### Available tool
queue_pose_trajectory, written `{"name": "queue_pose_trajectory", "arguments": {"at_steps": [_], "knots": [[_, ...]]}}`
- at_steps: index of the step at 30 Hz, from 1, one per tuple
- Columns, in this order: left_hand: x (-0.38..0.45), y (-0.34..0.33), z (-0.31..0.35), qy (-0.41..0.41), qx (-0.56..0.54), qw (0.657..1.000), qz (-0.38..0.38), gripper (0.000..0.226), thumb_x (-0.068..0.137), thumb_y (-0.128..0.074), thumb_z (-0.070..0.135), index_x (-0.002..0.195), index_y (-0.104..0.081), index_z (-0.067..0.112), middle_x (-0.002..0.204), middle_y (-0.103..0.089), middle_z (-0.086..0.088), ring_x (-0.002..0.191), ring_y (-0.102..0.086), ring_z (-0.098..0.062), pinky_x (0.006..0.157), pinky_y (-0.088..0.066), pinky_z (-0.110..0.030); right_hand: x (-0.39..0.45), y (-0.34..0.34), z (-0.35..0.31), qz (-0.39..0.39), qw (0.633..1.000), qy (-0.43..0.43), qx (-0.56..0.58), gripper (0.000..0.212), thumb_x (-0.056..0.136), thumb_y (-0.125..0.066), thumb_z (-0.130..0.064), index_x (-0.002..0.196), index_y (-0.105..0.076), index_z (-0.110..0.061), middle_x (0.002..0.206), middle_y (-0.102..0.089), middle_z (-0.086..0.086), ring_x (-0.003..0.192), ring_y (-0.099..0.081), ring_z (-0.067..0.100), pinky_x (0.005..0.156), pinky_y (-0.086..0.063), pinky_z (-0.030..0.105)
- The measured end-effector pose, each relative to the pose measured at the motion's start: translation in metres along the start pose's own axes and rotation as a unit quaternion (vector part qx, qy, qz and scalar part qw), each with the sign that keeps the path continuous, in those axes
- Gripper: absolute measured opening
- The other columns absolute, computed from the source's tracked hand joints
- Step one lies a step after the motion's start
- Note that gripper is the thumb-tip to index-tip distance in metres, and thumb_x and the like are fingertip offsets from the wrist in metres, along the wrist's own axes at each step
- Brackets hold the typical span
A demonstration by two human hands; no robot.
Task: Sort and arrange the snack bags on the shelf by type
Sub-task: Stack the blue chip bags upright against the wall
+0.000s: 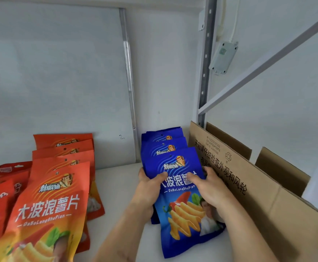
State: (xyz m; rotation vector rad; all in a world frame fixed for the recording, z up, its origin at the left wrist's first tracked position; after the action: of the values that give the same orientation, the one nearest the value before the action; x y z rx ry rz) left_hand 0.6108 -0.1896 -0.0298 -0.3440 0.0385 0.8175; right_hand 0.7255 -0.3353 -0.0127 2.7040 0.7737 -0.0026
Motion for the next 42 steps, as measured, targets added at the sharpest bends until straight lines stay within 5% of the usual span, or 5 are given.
{"name": "queue_pose_trajectory", "arguments": {"at_steps": [4, 19, 24, 28, 42], "knots": [[-0.003, -0.006, -0.006, -0.004, 0.008, 1.0, 0.007, 0.054, 0.089, -0.076, 0.026, 0.133, -0.044, 0.021, 0.106, -0.075, -0.009, 0.083, -0.078, -0.025, 0.064, -0.063, -0.038, 0.002, -0.001, 0.004, 0.006, 1.0, 0.01, 0.02, 0.054, 0.086, -0.072, -0.045, 0.129, -0.049, -0.024, 0.102, -0.071, -0.005, 0.083, -0.073, 0.013, 0.076, -0.061, 0.037], [0.003, -0.014, -0.013, -0.081, 0.1, 0.99, 0.064, 0.055, 0.094, -0.069, 0.032, 0.139, -0.04, 0.023, 0.121, -0.067, -0.002, 0.097, -0.072, -0.018, 0.073, -0.064, -0.038, 0.007, -0.004, 0.006, 0.06, 0.993, 0.068, -0.074, 0.051, 0.09, -0.064, -0.05, 0.129, -0.05, -0.02, 0.113, -0.068, -0.002, 0.08, -0.063, 0.004, 0.059, -0.048, 0.02], [0.002, -0.013, -0.012, -0.09, 0.119, 0.986, 0.08, 0.05, 0.095, -0.068, 0.031, 0.136, -0.042, 0.021, 0.119, -0.067, 0.0, 0.096, -0.072, -0.017, 0.069, -0.063, -0.033, -0.012, 0.003, 0.008, 0.066, 0.978, 0.054, -0.189, 0.084, 0.089, -0.057, -0.062, 0.153, -0.024, -0.018, 0.145, -0.048, 0.004, 0.125, -0.055, 0.022, 0.097, -0.051, 0.04], [0.003, -0.011, -0.013, -0.081, 0.124, 0.985, 0.092, 0.045, 0.096, -0.067, 0.032, 0.133, -0.044, 0.021, 0.118, -0.069, -0.002, 0.094, -0.074, -0.017, 0.075, -0.064, -0.038, -0.037, 0.003, 0.023, 0.056, 0.967, 0.056, -0.243, 0.088, 0.089, -0.048, -0.068, 0.156, -0.016, -0.021, 0.154, -0.039, 0.001, 0.137, -0.043, 0.022, 0.108, -0.042, 0.041], [-0.024, -0.012, 0.012, -0.079, 0.205, 0.968, 0.118, 0.053, 0.1, -0.059, 0.036, 0.141, -0.034, 0.014, 0.12, -0.057, -0.001, 0.098, -0.064, -0.016, 0.063, -0.055, -0.026, -0.059, 0.008, 0.007, 0.18, 0.919, 0.163, -0.311, 0.063, 0.094, -0.049, -0.057, 0.143, -0.043, -0.017, 0.142, -0.049, 0.004, 0.128, -0.048, 0.022, 0.098, -0.043, 0.036]]}}
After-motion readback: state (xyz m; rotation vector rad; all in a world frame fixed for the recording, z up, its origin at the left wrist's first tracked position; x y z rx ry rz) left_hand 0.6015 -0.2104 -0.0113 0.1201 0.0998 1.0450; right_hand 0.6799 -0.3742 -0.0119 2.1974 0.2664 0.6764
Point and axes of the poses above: each hand's wrist, its own x-axis towards the middle knuckle, its own y-axis out of the back of the hand, z = x × y, the point moved 5 cm from there along x, towards the middle knuckle
